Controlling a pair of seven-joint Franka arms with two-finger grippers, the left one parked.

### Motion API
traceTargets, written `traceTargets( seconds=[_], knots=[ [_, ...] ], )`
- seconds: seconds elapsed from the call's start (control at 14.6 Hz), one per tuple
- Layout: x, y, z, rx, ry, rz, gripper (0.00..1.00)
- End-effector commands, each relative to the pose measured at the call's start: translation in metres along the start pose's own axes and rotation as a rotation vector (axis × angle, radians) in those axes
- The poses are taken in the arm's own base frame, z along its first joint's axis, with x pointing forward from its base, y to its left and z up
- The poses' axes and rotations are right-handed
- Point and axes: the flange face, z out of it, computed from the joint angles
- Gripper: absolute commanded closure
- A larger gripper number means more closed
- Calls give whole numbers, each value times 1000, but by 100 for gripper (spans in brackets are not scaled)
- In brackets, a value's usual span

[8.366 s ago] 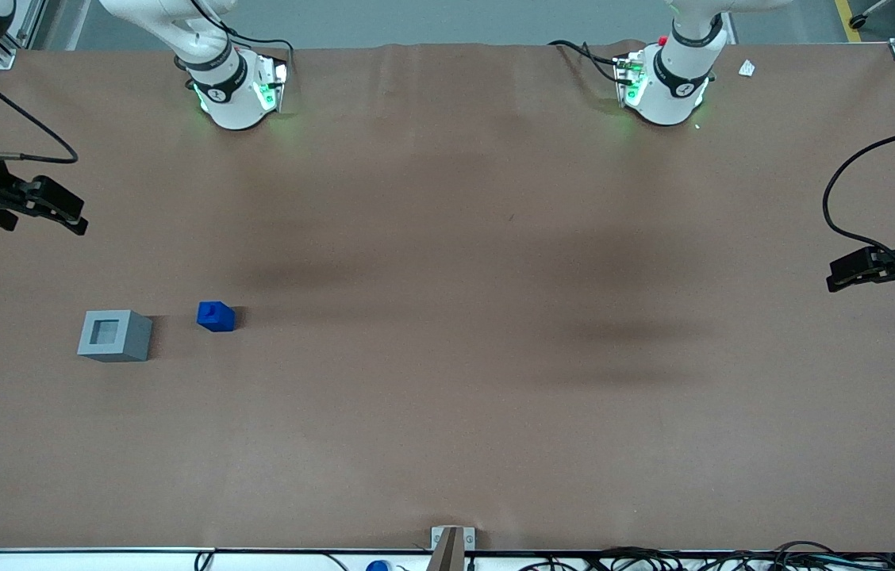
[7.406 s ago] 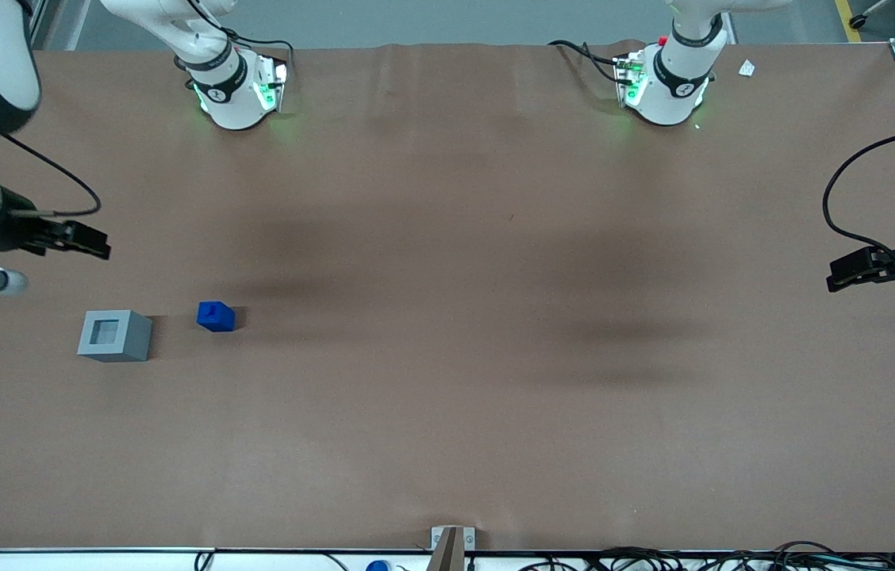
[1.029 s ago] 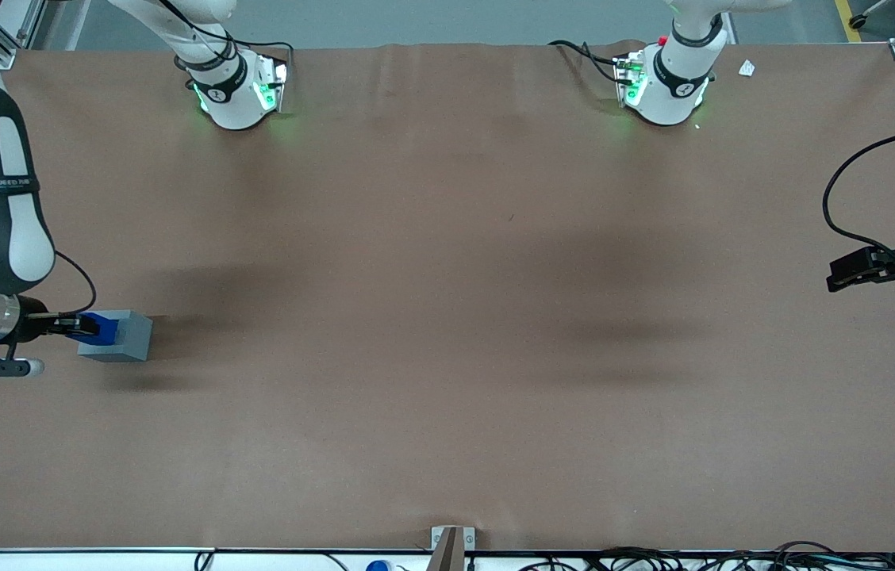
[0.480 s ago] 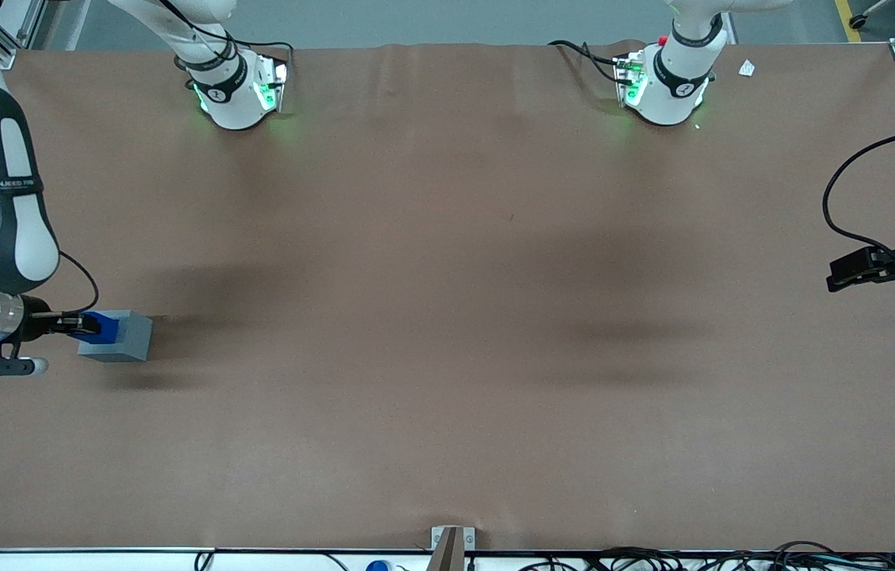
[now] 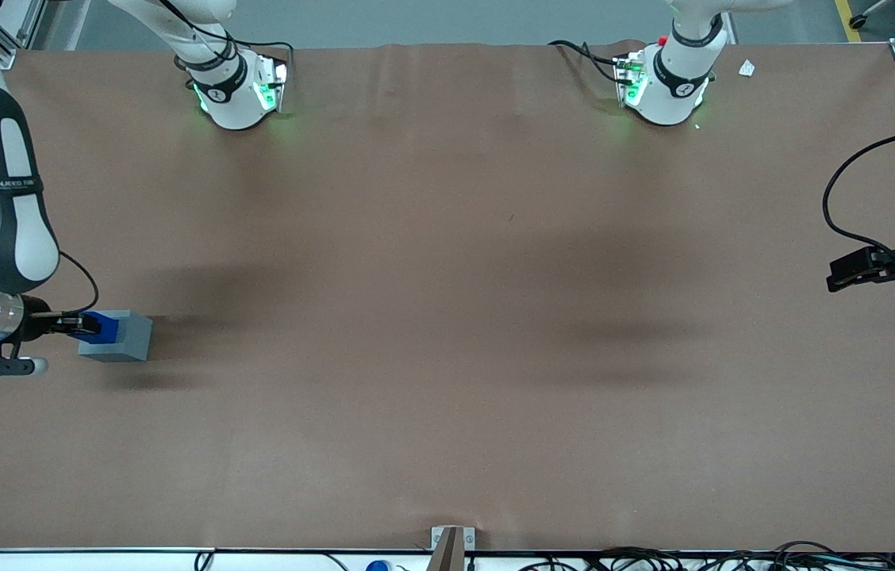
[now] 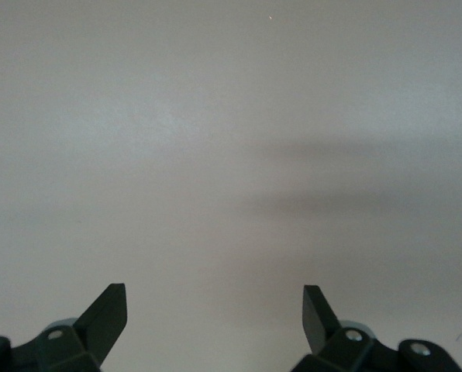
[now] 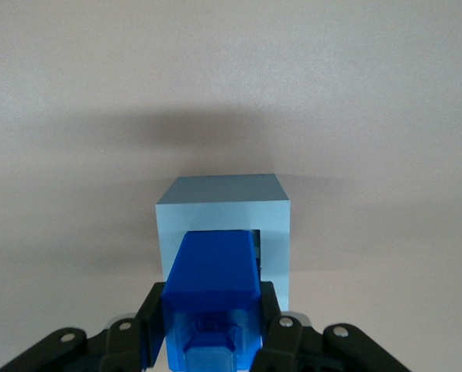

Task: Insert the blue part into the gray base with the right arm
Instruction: 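Lower the blue cube into the gray base's square opening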

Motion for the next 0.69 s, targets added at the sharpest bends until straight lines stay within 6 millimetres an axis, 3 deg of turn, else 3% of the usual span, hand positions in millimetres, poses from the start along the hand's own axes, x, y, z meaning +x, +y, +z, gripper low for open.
traceTargets(
  seconds=[0.0, 0.62],
  knots=[
    [-3, 6, 0, -7, 4, -9, 98],
    [-2, 11, -2, -7, 9, 1, 98]
  ],
)
